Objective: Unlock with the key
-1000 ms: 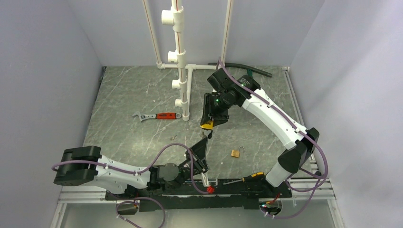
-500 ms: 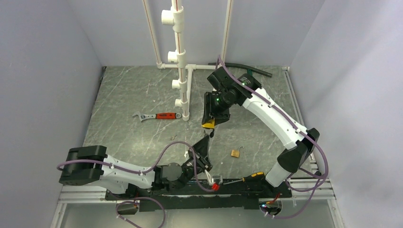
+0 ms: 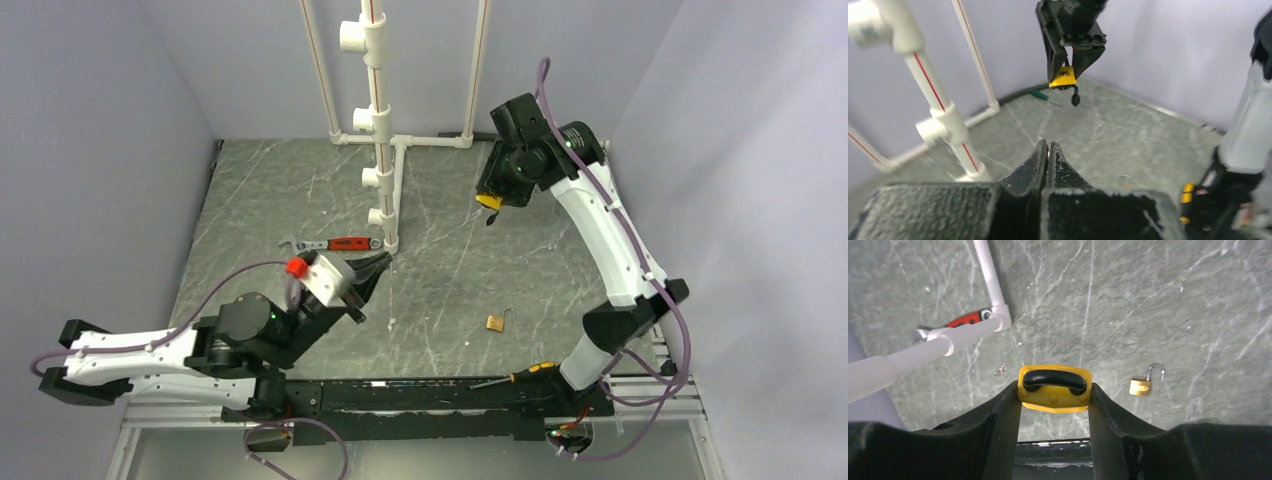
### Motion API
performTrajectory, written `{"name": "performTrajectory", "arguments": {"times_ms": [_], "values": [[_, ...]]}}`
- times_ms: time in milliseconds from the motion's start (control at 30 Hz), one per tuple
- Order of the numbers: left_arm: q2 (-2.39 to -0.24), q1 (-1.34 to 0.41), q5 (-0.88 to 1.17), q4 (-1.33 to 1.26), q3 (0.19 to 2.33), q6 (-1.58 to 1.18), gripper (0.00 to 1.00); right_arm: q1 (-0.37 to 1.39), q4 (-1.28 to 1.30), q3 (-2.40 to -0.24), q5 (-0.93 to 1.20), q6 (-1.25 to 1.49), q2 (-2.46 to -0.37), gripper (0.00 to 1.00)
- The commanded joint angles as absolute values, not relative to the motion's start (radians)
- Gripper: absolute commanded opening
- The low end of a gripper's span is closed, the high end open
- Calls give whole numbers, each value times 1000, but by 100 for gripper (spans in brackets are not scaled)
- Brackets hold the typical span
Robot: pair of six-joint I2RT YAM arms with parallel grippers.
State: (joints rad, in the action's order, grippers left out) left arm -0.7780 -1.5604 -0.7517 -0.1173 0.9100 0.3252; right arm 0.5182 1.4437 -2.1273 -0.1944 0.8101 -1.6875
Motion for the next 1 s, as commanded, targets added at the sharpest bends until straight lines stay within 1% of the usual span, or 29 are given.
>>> {"name": "performTrajectory", "arguments": {"times_ms": [0, 167, 300, 400, 433, 500, 533, 567, 733, 900, 967], "values": [[-722, -1500, -748, 118, 901, -339, 0, 529, 1256, -1938, -192, 947, -1476, 0], [-701, -1418, -773, 173, 916, -697, 0, 532, 1076, -1717, -167, 1055, -1288, 0], [-706, -1349, -728, 137, 888, -852, 0, 533, 899, -1522, -96, 1068, -1155, 0], [-745, -1280, -688, 286, 913, -1099, 0, 535, 898, -1480, -83, 1077, -1120, 0], [-751, -1253, -638, 265, 897, -1119, 0, 535, 902, -1472, -78, 1074, -1113, 0], [-748, -1214, -514, 46, 785, -1089, 0, 535, 885, -1438, -63, 1088, -1088, 0], [-746, -1201, -473, -152, 698, -1080, 0, 535, 866, -1409, -45, 1108, -1068, 0], [-749, -1191, -440, -292, 635, -1062, 0, 535, 845, -1384, -22, 1138, -1051, 0], [-810, -1165, -352, -833, 445, -962, 0, 535, 832, -1365, 66, 1254, -1035, 0], [-901, -1161, -279, -1038, 435, -881, 0, 536, 657, -1243, 110, 1351, -969, 0], [-930, -1160, -244, -1114, 439, -851, 0, 537, 630, -1237, 103, 1348, -962, 0]]}}
